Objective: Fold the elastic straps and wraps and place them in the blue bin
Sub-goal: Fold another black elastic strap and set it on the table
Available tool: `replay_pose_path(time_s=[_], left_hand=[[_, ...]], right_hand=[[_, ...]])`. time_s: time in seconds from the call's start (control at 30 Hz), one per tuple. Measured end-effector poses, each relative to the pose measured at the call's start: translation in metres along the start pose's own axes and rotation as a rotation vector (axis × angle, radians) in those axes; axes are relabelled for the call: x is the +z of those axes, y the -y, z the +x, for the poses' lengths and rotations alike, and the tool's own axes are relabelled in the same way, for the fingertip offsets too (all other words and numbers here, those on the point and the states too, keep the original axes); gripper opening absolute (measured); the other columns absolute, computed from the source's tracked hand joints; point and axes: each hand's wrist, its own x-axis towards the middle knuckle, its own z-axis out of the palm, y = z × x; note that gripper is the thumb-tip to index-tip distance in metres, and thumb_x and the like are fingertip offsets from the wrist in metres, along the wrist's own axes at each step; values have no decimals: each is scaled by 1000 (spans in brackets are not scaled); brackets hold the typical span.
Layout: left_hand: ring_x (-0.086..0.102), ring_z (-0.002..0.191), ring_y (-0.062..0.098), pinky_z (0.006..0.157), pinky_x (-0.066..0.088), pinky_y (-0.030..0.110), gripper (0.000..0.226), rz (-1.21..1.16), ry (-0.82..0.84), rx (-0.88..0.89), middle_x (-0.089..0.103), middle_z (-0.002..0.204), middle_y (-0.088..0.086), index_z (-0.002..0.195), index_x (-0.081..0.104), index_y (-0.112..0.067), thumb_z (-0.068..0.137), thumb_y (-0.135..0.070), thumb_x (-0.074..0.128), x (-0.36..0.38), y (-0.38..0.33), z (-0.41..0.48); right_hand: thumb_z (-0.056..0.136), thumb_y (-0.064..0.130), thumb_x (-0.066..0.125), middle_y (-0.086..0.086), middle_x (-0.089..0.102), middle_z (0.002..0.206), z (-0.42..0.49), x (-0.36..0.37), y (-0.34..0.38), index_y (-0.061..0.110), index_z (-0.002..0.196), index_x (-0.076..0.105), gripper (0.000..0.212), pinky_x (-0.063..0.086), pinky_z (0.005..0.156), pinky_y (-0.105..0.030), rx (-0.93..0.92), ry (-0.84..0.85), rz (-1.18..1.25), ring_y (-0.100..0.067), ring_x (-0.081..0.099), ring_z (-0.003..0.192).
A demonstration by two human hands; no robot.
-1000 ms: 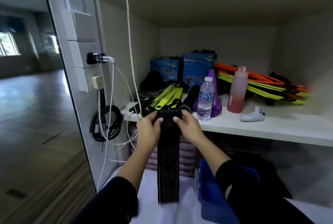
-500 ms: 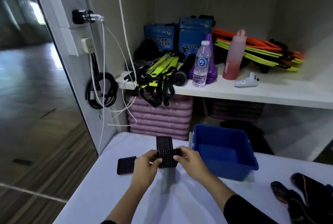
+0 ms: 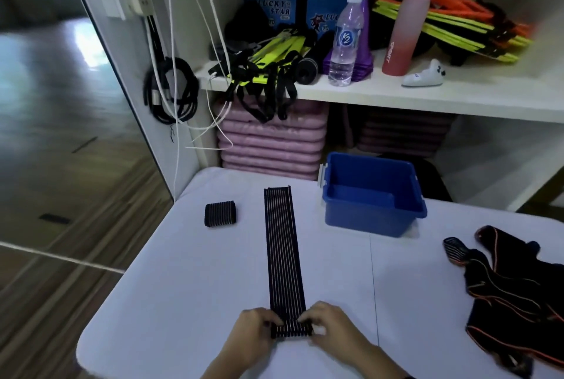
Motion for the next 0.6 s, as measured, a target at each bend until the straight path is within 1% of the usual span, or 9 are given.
replay_pose_path(time_s=[0.07, 0.13, 0.17, 0.2, 0.3, 0.37, 0.43, 0.5, 0.6], left_hand=[[55, 80, -13, 79, 41, 6, 46, 16, 33, 22, 59, 89, -18, 88, 76, -19, 63, 1, 42, 4, 4, -3], [57, 89, -8, 78, 36, 1, 49, 33, 31, 32, 61, 93, -14, 89, 75, -15, 62, 6, 41, 6, 4, -7], [58, 89, -3, 76, 34, -2, 49, 31, 13, 33, 62, 96, -11, 90, 75, -15, 64, 9, 41, 6, 2, -9], [58, 86, -2, 73, 34, -3, 49, 5, -19, 27, 62, 96, -9, 89, 74, -15, 65, 12, 41, 6, -1, -10], [56, 77, -2, 68, 39, -1, 44, -149, -152, -65, 62, 90, -7, 89, 71, -16, 74, 16, 43, 2, -11, -5], [59, 81, 8, 71, 42, 3, 37, -208, -237, -121, 64, 90, -4, 96, 69, -15, 81, 10, 46, -4, -12, 7], [61, 88, 17, 81, 46, 17, 34, -242, -265, -187, 65, 93, 2, 104, 66, -14, 83, 5, 48, -13, -12, 23], [60, 95, 21, 86, 45, 24, 34, -257, -240, -268, 65, 103, 7, 114, 60, -13, 83, 0, 52, -25, -12, 42], [57, 106, 24, 94, 44, 29, 39, -327, -197, -342, 61, 115, 8, 123, 52, -13, 85, -6, 56, -43, -13, 75]], right_hand=[[75, -3, 52, 13, 51, 103, -7, 3, -2, 53, 93, 55, 59, 39, 93, -7, 1, 40, -10, 1, 51, 102], [75, -10, 40, 13, 51, 105, -10, 4, -3, 37, 103, 65, 60, 35, 91, -1, 9, 44, -5, 5, 48, 102], [76, -11, 37, 12, 52, 103, -10, 4, -3, 30, 104, 67, 58, 35, 88, -1, 22, 23, 3, 5, 48, 98], [78, -11, 36, 10, 54, 100, -9, 3, -1, 28, 101, 68, 56, 37, 85, -2, 41, -11, 19, 3, 50, 94], [82, -9, 41, 2, 62, 98, -2, 1, 4, 29, 94, 66, 47, 43, 83, -11, 113, -144, 148, -7, 58, 94], [86, -6, 43, 1, 60, 103, 6, -2, 8, 19, 103, 64, 36, 41, 78, -8, 208, -174, 232, -10, 57, 97], [90, 2, 47, -4, 57, 108, 18, -6, 10, 13, 114, 57, 28, 39, 78, -13, 304, -163, 279, -12, 54, 96], [92, 9, 50, -7, 55, 115, 34, -13, 13, 10, 124, 51, 32, 36, 84, -16, 351, -153, 297, -15, 52, 100], [93, 15, 52, -12, 48, 132, 64, -28, 21, 10, 136, 40, 45, 32, 91, -18, 406, -153, 343, -22, 48, 121]])
